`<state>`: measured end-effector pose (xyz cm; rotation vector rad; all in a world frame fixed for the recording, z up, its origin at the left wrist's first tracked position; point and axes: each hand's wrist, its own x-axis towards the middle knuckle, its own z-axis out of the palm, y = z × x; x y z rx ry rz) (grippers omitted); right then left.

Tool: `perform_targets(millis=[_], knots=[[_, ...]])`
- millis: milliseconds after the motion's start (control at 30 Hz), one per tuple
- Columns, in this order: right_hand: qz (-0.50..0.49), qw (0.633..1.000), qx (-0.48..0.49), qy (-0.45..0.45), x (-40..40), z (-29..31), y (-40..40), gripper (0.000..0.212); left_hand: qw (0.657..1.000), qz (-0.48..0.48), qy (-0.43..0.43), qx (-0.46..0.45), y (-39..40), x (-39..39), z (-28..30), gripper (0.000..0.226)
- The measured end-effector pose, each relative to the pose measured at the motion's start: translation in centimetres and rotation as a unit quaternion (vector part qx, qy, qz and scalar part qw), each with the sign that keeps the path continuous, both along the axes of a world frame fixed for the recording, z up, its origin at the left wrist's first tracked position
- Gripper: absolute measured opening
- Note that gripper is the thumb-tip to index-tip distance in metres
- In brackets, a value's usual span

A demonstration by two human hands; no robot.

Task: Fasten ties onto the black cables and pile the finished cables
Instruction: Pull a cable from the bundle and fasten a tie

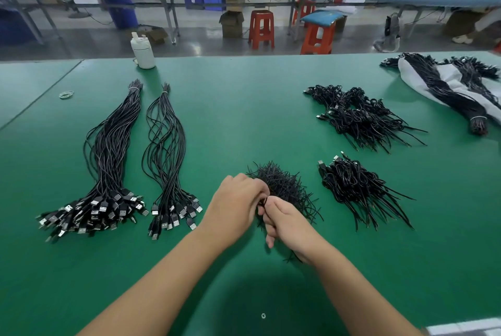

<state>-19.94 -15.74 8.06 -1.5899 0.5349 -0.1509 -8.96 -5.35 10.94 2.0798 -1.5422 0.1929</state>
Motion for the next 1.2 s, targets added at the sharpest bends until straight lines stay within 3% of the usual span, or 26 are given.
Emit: perform_targets(millis=[133,233,333,467,600,667,867,1100,1200], knots=[[-0.025,0.998,-0.048,-0.012,0.0,-0.4,0.6,0.035,0.978,0.088,0.189,0.004,-0.5,-0.4,0.1,0.013],[-0.012,0.991,-0.135,-0.012,-0.2,-0.6,0.7,0.033,0.957,0.126,0.262,0.017,-0.6,-0.3,0.3,0.018],[0.047,0.946,-0.319,0.015,-0.5,-0.7,0.3,0.029,0.947,0.132,0.285,0.068,-0.4,0.3,0.4,0.021],[0.057,0.906,-0.42,0.008,-1.0,-0.5,0.2,0.027,0.901,0.099,0.416,0.073,0.0,1.3,0.2,0.017],[0.079,0.842,-0.534,-0.001,-1.6,-0.3,0.2,0.027,0.851,0.084,0.513,0.071,0.7,1.7,-0.5,0.003],[0.086,0.825,-0.559,0.001,-1.7,-0.3,0.3,0.032,0.846,0.103,0.518,0.068,0.9,1.8,-0.8,0.009],[0.073,0.802,-0.592,-0.01,-1.2,-0.4,0.4,0.027,0.888,0.132,0.427,0.106,0.8,2.2,-0.5,0.035],[0.084,0.745,-0.662,-0.008,-1.2,-0.4,-0.1,0.021,0.918,0.073,0.341,0.188,1.1,2.2,0.4,0.005],[0.118,0.751,-0.649,0.024,-0.8,-0.8,-0.4,0.031,0.935,0.076,0.28,0.204,1.0,1.7,0.4,0.006]])
